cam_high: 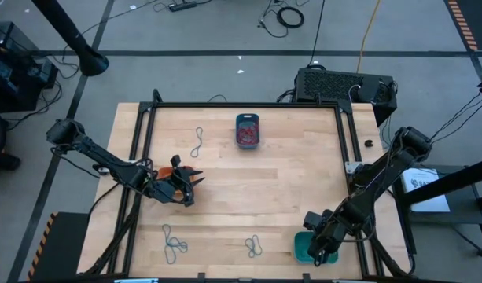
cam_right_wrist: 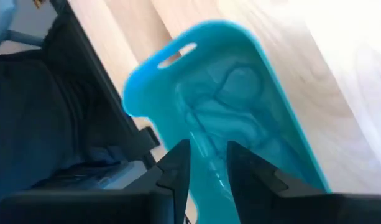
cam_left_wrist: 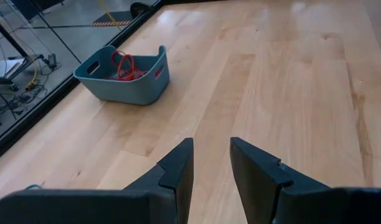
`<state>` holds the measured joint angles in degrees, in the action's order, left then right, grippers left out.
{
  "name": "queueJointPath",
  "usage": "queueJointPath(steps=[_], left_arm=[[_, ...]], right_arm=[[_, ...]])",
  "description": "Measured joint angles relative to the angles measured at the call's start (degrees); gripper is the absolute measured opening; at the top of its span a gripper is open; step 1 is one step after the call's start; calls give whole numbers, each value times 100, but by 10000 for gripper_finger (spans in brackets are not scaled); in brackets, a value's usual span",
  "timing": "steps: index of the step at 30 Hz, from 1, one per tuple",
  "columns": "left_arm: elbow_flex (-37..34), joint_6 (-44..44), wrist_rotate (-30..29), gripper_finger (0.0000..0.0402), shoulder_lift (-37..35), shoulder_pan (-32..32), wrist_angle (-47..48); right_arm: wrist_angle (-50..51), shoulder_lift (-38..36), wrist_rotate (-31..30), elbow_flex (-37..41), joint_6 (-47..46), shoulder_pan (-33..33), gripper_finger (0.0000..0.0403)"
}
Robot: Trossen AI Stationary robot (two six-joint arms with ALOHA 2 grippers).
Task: Sort rubber bands into baskets
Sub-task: Put the top left blue rubber band into the light blue bin
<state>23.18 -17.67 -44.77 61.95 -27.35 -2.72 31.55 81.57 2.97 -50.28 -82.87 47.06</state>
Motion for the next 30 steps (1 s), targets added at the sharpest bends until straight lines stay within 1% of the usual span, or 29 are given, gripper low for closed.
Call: queueJointPath(steps=[4, 7, 11, 14, 16, 18, 22, 24, 26, 28, 30], left_arm=[[0, 0, 0, 114, 0, 0, 0], [0, 0, 0, 114, 0, 0, 0], [0, 0, 0, 114, 1, 0, 2], [0, 2, 0, 114, 1, 0, 4], [0, 0, 0, 114, 0, 2, 4], [0, -4, 0, 114, 1, 0, 8], [0, -316, -61, 114, 1, 40, 161], [0, -717, -244, 114, 1, 205, 271], [6, -1053, -322, 114, -2, 542, 396], [129, -1294, -82, 114, 0, 1103, 870], [326, -1398, 473, 114, -2, 1846, 1421]], right_arm=[[1, -122, -130, 0, 274, -170, 98], [-11, -175, -403, 0, 796, -438, 98], [-20, -187, -840, 0, 1811, -1027, 98], [-179, -187, -1424, 0, 2760, -1549, 98], [-483, -187, -1809, 0, 3467, -1925, 98], [-937, -187, -2067, 2, 4184, -2314, 98], [-2139, -187, -2080, 1, 5483, -3149, 98], [-2676, -187, -2073, 2, 5875, -3535, 98], [-3033, -187, -2074, 0, 6125, -3890, 98], [-3215, -187, -2080, 0, 6254, -4186, 98], [-3252, -187, -2085, 2, 6282, -4407, 98]])
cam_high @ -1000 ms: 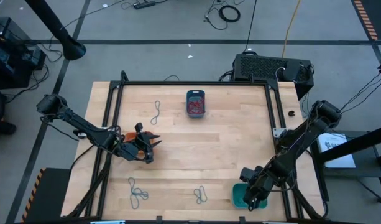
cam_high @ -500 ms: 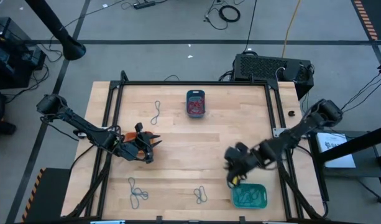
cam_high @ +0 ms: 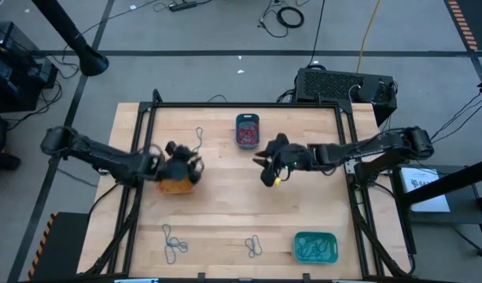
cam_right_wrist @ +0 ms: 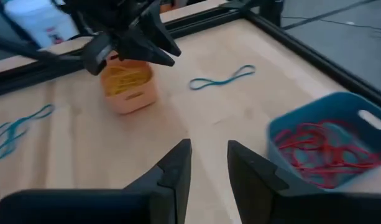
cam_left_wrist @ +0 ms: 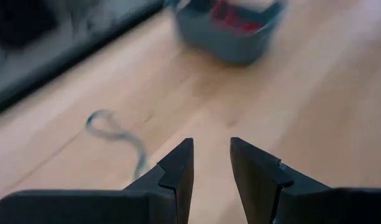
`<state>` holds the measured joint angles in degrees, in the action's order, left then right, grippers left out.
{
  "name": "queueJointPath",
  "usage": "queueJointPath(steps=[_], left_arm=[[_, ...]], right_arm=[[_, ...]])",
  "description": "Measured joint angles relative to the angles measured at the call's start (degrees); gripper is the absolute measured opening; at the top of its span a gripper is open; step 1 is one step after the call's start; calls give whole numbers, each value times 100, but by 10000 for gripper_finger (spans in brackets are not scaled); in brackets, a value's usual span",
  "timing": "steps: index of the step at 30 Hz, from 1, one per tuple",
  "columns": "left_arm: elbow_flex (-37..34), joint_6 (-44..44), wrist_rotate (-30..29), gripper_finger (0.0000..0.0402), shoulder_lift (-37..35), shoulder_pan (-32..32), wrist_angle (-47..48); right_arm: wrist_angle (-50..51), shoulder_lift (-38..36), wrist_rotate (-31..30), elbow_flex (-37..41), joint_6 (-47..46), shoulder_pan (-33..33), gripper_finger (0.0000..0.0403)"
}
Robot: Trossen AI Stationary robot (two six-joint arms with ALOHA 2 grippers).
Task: Sort rubber bands into baskets
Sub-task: Put the top left blue rubber band into the light blue bin
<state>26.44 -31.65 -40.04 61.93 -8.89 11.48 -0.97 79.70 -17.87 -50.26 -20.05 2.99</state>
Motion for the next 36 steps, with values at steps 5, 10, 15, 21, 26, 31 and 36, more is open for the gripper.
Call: queueJointPath(steps=[5, 10, 15, 21, 26, 31, 36], left_arm=[[312, 516, 1550, 114, 76, 1949, 431], [477, 1006, 3023, 114, 498, 3310, 260], [495, 1153, 3574, 114, 1367, 3780, 54], [507, 1260, 4031, 114, 1948, 3856, -572], [570, 1258, 3940, 114, 2165, 3856, -554], [570, 1267, 3661, 114, 2309, 3857, -719], [570, 1361, 3433, 114, 2389, 3861, -704]], right_arm=[[64, 0, 25, 0, 32, -263, 98], [133, 0, 649, -1, 37, -419, 98], [378, 0, 743, 0, 174, -449, 98], [654, 0, 752, 0, 255, -443, 98], [740, 0, 752, 0, 277, -443, 98], [826, 0, 752, 0, 277, -440, 98], [922, 2, 752, 0, 277, -440, 98]])
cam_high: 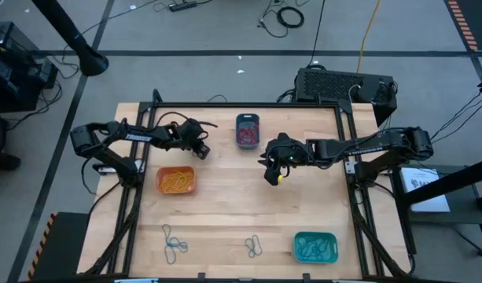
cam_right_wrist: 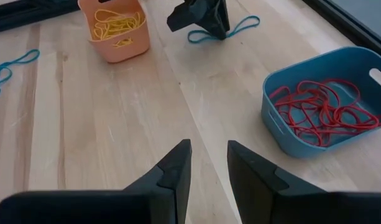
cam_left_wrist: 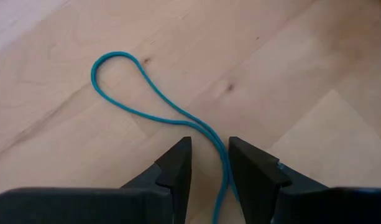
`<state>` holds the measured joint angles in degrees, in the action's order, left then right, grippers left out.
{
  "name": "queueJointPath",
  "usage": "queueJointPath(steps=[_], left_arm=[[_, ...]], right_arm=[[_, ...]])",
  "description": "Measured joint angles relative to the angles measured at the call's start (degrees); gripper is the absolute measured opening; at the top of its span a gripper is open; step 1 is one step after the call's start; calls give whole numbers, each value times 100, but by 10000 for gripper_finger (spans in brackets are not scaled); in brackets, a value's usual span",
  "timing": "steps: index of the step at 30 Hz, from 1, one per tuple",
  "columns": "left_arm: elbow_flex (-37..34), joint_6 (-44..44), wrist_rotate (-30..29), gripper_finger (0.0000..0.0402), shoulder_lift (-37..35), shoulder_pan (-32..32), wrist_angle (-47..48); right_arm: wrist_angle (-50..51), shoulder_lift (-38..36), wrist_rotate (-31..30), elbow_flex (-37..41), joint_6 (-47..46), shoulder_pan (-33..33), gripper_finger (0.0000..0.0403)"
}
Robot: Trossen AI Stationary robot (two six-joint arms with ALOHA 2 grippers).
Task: Sort rubber bands into baskets
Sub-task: Put the top left blue rubber band into the light blue bin
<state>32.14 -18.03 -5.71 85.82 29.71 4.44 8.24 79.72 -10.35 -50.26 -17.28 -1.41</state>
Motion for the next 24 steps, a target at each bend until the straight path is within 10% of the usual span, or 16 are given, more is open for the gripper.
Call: queueJointPath(steps=[11, 24], left_arm=[[15, 137, 250, 111, 182, 2, -31], [56, 390, 268, 7, 222, -44, -36]], right_arm=[[4, 0, 0, 0, 0, 0, 98], [125, 0, 9, 0, -2, 38, 98]])
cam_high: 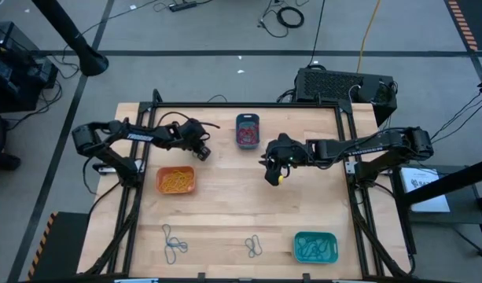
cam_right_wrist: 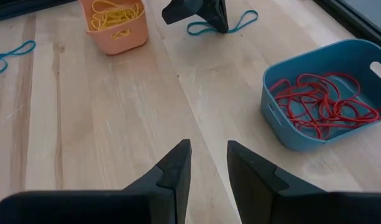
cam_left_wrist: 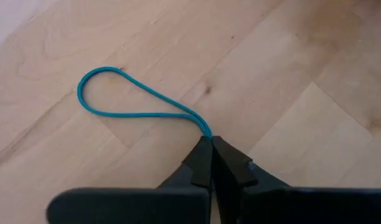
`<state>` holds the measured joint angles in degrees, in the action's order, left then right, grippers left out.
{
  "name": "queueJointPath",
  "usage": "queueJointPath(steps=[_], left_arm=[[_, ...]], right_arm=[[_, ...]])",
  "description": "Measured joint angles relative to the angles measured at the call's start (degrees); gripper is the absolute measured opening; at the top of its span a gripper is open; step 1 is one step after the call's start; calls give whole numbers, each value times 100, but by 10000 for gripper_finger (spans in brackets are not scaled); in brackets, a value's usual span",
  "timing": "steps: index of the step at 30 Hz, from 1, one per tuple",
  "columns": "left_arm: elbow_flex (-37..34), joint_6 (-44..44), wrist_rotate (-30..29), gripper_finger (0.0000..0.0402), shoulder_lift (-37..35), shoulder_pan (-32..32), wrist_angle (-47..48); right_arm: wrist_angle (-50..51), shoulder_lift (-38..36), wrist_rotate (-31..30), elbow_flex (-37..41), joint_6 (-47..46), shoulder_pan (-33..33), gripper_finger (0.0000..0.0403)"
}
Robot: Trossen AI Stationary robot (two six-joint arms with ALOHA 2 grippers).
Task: Sort rubber bands into baskets
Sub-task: Put the top left blue rubber band into the light blue bin
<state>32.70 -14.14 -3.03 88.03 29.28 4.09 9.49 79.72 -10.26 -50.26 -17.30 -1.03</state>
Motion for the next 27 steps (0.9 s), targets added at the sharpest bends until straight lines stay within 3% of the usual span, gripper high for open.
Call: queueJointPath(steps=[10, 18, 27], left_arm=[[438, 270, 301, 3, -258, -987, -136], [529, 301, 1189, 2, -263, -2273, -1331], [534, 267, 1242, 2, -267, -3167, -2609]], right_arm=[[-43, 2, 14, 0, 119, 225, 98], [-208, 47, 62, 0, 823, 507, 98], [-1680, 776, 641, 2, 1612, 798, 98]])
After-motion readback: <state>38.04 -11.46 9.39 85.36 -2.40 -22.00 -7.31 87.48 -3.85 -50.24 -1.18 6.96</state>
